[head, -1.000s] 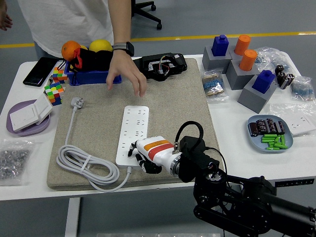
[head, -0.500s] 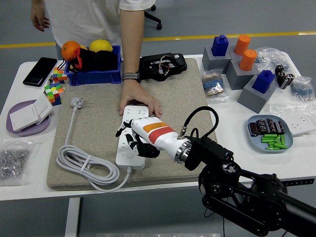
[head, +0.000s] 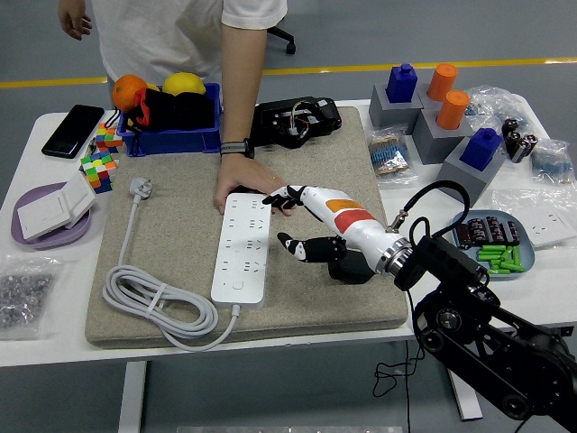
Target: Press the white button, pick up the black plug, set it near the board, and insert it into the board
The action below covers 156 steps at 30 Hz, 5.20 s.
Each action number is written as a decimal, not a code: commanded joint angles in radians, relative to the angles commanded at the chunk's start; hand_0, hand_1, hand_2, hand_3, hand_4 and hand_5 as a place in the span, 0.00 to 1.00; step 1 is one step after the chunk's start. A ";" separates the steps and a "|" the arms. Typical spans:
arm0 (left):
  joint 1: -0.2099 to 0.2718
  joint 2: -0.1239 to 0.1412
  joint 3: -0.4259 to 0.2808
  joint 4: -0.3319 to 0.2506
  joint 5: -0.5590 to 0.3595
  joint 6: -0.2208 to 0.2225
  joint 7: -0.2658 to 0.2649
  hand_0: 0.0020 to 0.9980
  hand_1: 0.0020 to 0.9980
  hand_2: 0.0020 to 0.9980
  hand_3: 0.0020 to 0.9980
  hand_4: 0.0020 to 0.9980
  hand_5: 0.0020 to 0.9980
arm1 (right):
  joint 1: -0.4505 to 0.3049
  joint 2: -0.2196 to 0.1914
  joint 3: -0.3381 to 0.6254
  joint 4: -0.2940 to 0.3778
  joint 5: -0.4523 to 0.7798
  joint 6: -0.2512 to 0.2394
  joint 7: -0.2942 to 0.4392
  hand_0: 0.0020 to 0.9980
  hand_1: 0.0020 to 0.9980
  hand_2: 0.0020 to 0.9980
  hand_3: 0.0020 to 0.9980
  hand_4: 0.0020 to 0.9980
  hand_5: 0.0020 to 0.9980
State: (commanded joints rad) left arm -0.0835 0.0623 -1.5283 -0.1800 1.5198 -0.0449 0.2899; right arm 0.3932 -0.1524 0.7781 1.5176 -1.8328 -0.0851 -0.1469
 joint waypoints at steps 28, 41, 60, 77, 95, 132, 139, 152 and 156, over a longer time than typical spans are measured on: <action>-0.005 -0.006 0.010 0.000 -0.018 0.002 -0.005 0.65 0.65 0.64 0.68 0.59 0.02 | -0.194 -0.059 0.135 -0.108 0.048 -0.057 0.095 0.58 0.67 0.69 0.63 0.92 0.11; -0.008 -0.008 0.009 0.000 -0.025 0.003 -0.006 0.65 0.65 0.64 0.69 0.59 0.02 | -0.197 -0.059 0.138 -0.135 0.054 -0.069 0.097 0.56 0.66 0.68 0.45 0.88 0.09; -0.009 -0.008 0.007 0.000 -0.025 0.004 -0.007 0.65 0.65 0.64 0.69 0.59 0.03 | -0.185 -0.049 0.108 -0.178 0.073 -0.094 0.115 0.52 0.60 0.59 0.44 0.85 0.04; -0.010 -0.008 0.006 0.000 -0.022 0.004 -0.008 0.65 0.65 0.64 0.69 0.59 0.03 | -0.180 -0.045 0.100 -0.196 0.076 -0.092 0.116 0.47 0.53 0.55 0.45 0.84 0.00; -0.012 -0.007 0.005 0.000 -0.024 0.005 -0.007 0.65 0.65 0.64 0.69 0.58 0.03 | -0.162 -0.058 0.097 -0.096 0.082 -0.083 0.101 0.45 0.48 0.51 0.44 0.81 0.00; 0.000 0.016 0.007 0.000 -0.001 0.000 0.003 0.65 0.65 0.64 0.69 0.58 0.03 | 0.251 0.152 -0.239 -0.155 -0.026 0.059 -0.273 0.45 0.48 0.51 0.51 0.80 0.00; 0.002 0.015 0.006 0.000 -0.005 0.001 0.002 0.65 0.65 0.64 0.69 0.58 0.03 | 0.257 0.152 -0.245 -0.184 -0.029 0.057 -0.278 0.45 0.47 0.50 0.51 0.80 0.00; 0.003 0.015 0.003 0.000 -0.008 0.003 0.001 0.65 0.65 0.64 0.69 0.58 0.03 | 0.250 0.152 -0.239 -0.182 -0.021 0.056 -0.307 0.45 0.47 0.50 0.51 0.80 0.00; 0.004 0.016 0.002 0.000 -0.008 0.003 0.001 0.65 0.65 0.64 0.69 0.58 0.03 | 0.249 0.152 -0.237 -0.176 -0.010 0.050 -0.318 0.45 0.47 0.50 0.52 0.80 0.00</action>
State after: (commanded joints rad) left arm -0.0798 0.0787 -1.5267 -0.1800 1.5116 -0.0418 0.2914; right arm 0.6422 0.0000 0.5411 1.3416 -1.8432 -0.0348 -0.4649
